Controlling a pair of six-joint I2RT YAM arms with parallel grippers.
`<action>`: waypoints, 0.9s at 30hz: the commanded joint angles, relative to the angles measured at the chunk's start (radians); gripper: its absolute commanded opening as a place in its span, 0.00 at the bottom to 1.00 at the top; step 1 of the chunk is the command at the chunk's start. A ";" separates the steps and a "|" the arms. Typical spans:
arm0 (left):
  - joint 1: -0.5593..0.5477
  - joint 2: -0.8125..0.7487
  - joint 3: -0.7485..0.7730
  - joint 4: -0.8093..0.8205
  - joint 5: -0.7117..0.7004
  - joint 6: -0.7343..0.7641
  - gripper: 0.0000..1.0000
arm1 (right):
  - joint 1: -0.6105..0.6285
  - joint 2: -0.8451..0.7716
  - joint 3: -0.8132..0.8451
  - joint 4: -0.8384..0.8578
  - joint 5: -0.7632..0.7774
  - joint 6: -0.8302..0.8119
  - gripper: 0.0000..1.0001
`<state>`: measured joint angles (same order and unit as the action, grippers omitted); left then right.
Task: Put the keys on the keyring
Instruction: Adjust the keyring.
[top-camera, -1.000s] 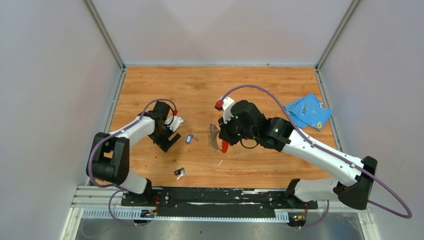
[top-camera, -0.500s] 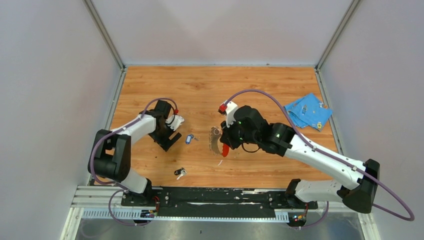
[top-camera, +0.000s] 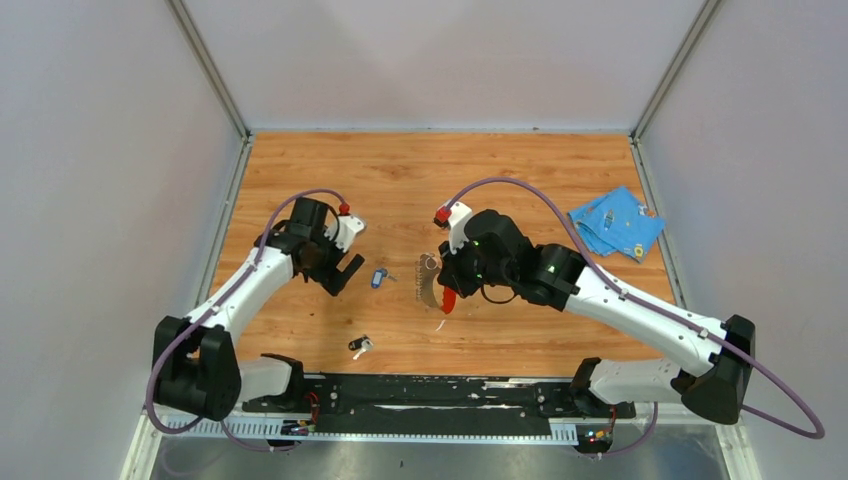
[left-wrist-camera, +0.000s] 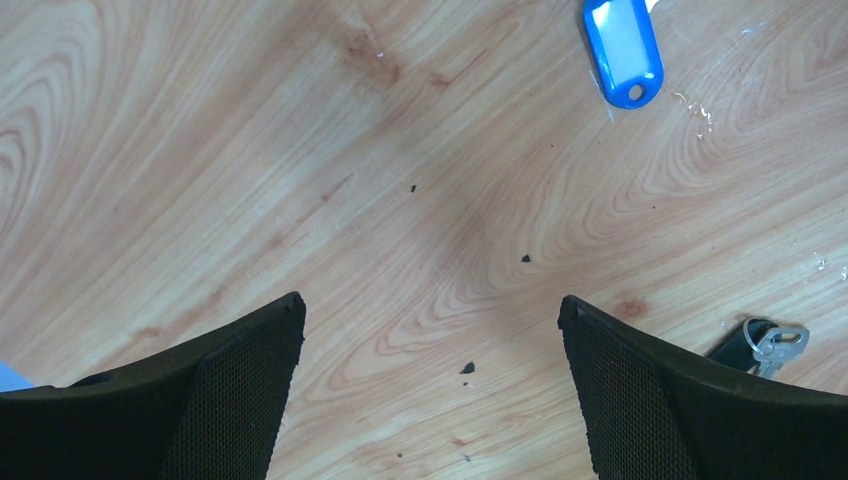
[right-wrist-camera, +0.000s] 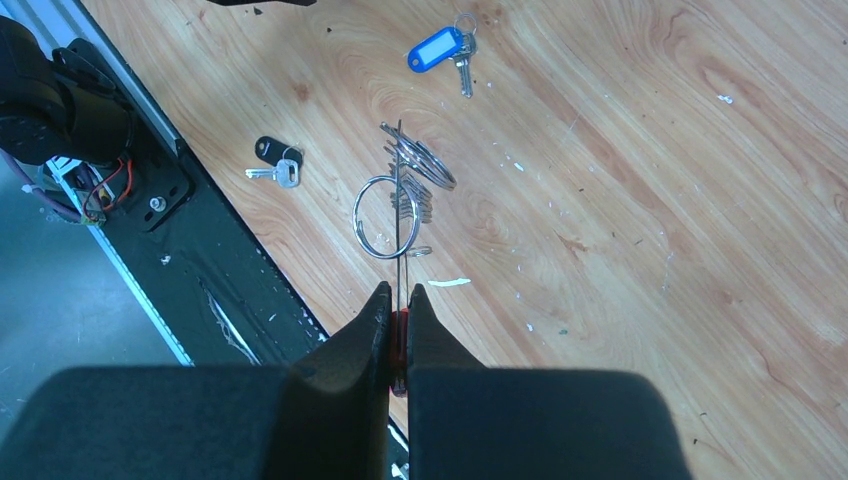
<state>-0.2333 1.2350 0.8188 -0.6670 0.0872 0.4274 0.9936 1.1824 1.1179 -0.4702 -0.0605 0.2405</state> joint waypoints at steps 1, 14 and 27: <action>-0.004 0.024 -0.011 -0.008 0.003 0.017 1.00 | -0.013 -0.002 0.029 0.015 -0.011 0.009 0.00; -0.004 0.292 -0.030 0.125 -0.084 0.068 0.92 | -0.014 -0.009 0.012 0.018 0.002 0.014 0.00; -0.006 0.029 0.079 -0.047 0.064 0.053 0.90 | -0.017 0.006 0.020 0.025 -0.013 0.010 0.00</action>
<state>-0.2371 1.3590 0.8356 -0.6441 0.0753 0.4717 0.9920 1.1828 1.1179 -0.4660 -0.0608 0.2440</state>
